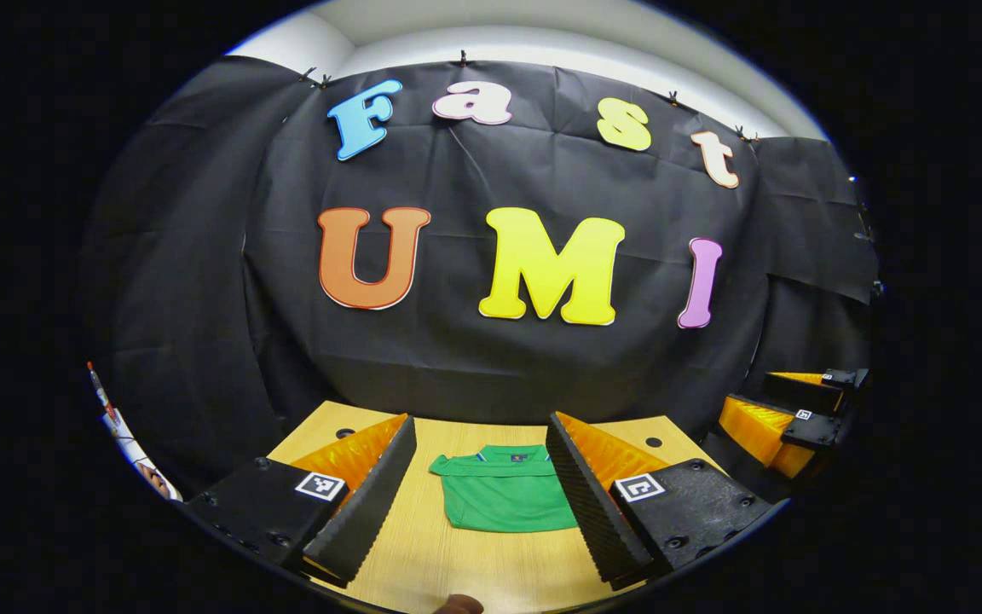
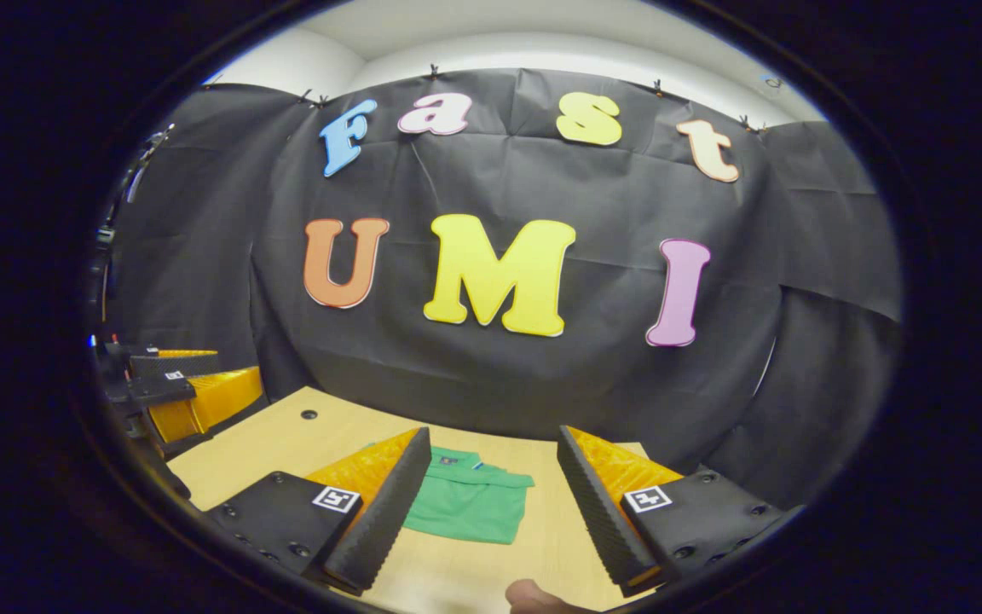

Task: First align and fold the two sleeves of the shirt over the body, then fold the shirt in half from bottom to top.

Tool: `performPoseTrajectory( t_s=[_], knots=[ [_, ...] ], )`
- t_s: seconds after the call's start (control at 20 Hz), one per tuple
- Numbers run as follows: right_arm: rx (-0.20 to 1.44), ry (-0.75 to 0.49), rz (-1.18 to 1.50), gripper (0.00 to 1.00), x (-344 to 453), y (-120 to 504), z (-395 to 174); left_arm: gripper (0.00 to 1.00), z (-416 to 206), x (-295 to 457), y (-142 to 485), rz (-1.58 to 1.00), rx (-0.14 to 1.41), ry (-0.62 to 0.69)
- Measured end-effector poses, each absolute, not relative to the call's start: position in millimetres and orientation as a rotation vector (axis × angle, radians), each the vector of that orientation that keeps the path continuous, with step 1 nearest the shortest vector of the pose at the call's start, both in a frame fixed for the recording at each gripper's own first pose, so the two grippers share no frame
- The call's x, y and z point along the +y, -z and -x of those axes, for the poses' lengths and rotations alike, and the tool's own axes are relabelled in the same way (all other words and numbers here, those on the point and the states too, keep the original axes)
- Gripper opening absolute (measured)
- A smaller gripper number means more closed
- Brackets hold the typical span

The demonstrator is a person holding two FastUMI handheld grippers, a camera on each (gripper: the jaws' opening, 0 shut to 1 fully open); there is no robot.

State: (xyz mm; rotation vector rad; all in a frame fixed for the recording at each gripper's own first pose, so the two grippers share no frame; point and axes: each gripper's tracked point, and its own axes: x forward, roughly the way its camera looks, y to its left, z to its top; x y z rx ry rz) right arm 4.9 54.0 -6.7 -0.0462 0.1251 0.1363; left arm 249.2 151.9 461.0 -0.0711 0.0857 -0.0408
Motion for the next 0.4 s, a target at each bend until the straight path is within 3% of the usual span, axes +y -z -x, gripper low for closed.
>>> performPoseTrajectory(
  t_s=[0.4],
  knots=[
    [0.133,-0.125,0.051,0.96,57.0,7.3,-0.2,1.00,-248.0,146.7,-460.6,0.047,0.065,0.077]
  ],
)
